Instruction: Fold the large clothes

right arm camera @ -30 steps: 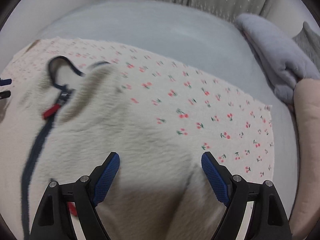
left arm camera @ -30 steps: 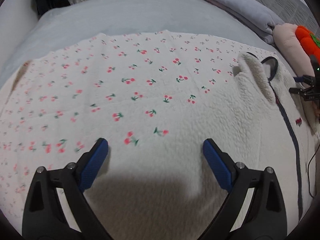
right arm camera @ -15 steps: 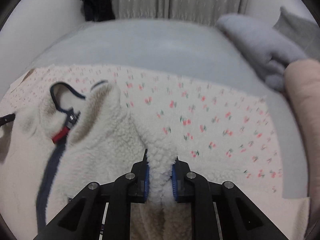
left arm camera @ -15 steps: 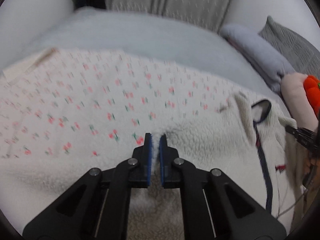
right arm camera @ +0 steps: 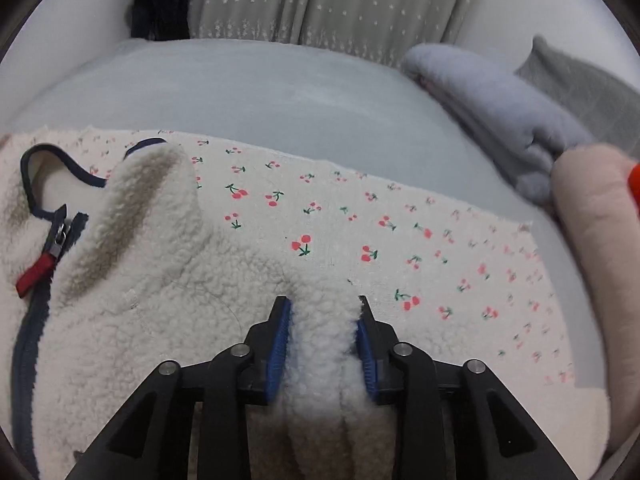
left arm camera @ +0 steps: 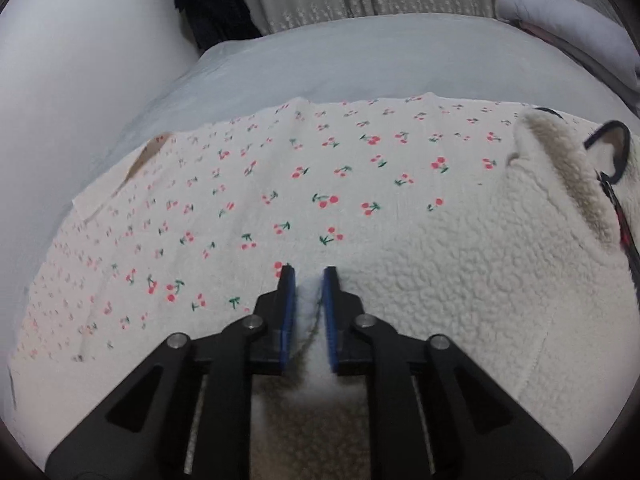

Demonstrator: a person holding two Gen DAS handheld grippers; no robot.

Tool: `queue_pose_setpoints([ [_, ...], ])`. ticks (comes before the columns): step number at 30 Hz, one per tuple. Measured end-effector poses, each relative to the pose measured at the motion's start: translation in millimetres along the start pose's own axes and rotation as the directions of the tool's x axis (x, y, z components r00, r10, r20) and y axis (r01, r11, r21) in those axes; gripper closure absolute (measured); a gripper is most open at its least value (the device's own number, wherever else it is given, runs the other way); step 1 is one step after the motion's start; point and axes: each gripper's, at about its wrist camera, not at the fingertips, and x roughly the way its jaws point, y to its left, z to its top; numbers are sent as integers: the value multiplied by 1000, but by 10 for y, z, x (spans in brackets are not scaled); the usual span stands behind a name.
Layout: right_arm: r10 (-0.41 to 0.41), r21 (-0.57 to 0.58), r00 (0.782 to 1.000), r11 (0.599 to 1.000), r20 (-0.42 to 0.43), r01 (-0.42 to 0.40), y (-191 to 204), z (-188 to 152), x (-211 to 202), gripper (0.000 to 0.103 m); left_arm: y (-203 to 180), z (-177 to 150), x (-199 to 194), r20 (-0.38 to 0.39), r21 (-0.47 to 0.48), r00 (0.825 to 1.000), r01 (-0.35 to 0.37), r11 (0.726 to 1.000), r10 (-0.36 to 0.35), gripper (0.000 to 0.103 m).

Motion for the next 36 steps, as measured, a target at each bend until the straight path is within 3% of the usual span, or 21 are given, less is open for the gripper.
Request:
queue_pose_setpoints([
  [1,19,-11,1000,1000,-5,-19,-5,11,-50,54,4,3,-77,18,9,1000,12,1000,-12,60],
  [2,71,-9,997,997,-7,-71,-28,18,-173,47,17,9,-181,42,12,999,29,999,-30,34],
  [3,117,3,993,993,-3,-117,-106,9,-289,41,37,8,-316,76,6,996,49,999,-49,21],
  [4,160,20,987,987,4,-160,-226,-4,-429,38,45,5,-423,102,4,993,64,998,-64,19],
  [6,219,60,975,974,30,-220,-547,-85,-730,21,23,2,-655,126,21,985,118,993,-119,17],
  [9,214,123,976,969,27,-216,-1094,-255,-1027,17,-100,4,-857,83,48,970,224,973,-228,12],
  [13,63,214,996,976,-59,-49,-1821,-623,-1157,15,-387,-28,-1119,40,82,954,293,953,-297,11],
  [18,-40,369,970,920,-241,130,-2666,-1120,-916,15,-850,-122,-1501,30,180,934,345,921,-355,11],
  [22,-37,407,946,897,-321,174,-2911,-1420,-657,15,-1137,-243,-1669,12,224,919,383,896,-395,11],
  [25,-85,327,921,919,-379,220,-2875,-1552,-427,15,-1362,-317,-1714,-16,252,909,407,878,-417,10],
  [26,-101,291,923,931,-371,219,-2801,-1563,-370,15,-1429,-330,-1714,-24,254,909,409,876,-417,10],
  [28,-86,275,945,945,-316,178,-2709,-1544,-366,31,-1553,-339,-1685,-47,240,905,421,875,-422,10],
  [29,-16,290,955,951,-296,106,-2680,-1521,-378,75,-1601,-333,-1655,-63,226,901,432,873,-430,10],
  [30,36,296,956,954,-292,54,-2648,-1482,-387,94,-1656,-325,-1627,-81,207,894,448,870,-441,10],
  [33,-124,164,958,972,-260,170,-2555,-1300,-579,95,-1818,-272,-1573,-97,141,870,492,859,-483,10],
  [36,-284,122,950,946,-127,299,-2675,-1005,-1030,96,-1997,-209,-1577,-70,122,870,494,861,-489,10],
])
